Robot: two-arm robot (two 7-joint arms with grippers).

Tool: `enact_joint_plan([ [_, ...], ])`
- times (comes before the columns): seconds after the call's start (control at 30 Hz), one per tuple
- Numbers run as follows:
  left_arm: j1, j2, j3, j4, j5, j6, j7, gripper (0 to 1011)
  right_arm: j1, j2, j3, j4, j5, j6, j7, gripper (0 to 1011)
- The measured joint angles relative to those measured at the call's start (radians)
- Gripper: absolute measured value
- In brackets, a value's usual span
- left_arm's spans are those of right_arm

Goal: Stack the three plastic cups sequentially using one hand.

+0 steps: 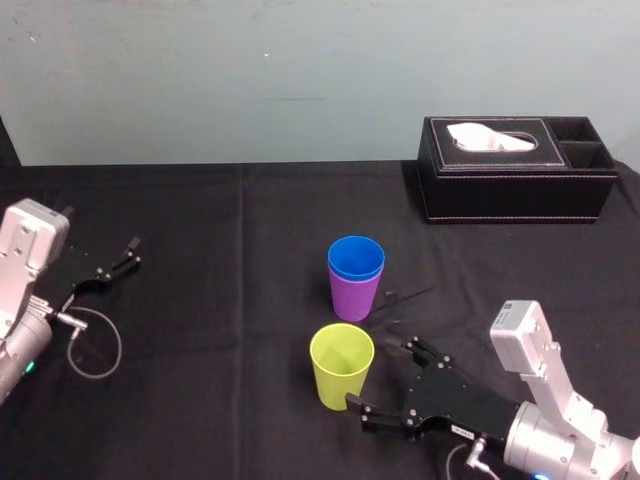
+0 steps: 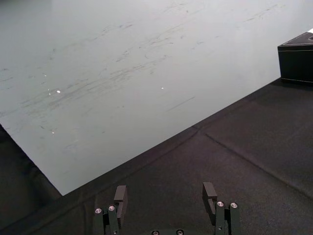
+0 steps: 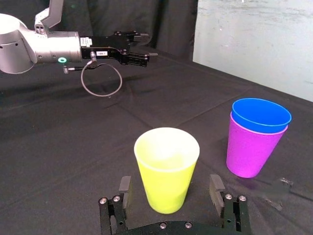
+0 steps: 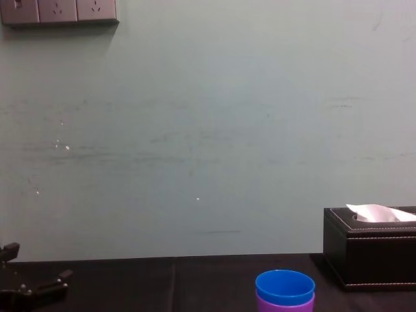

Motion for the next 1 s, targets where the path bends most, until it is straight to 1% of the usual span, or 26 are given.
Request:
enact_joint_plan([
  [0.33, 0.0, 0.0, 0.0, 0.0, 0.0, 0.0, 0.0, 1010, 0.035, -0.02, -0.024, 0.025, -0.014, 0.008, -0.001, 1003],
  [0.63, 0.0, 0.0, 0.0, 0.0, 0.0, 0.0, 0.0, 1010, 0.081, -0.046, -0.05, 0.068, -0.036, 0.015, -0.001, 1003],
  [0.87, 0.0, 0.0, 0.0, 0.0, 0.0, 0.0, 0.0, 1010, 0.126, -0.073, -0.073, 0.1, -0.049, 0.023, 0.004, 1003],
  [1.0, 0.0, 0.0, 0.0, 0.0, 0.0, 0.0, 0.0, 1010, 0.127, -0.073, -0.074, 0.102, -0.05, 0.024, 0.005, 1003],
])
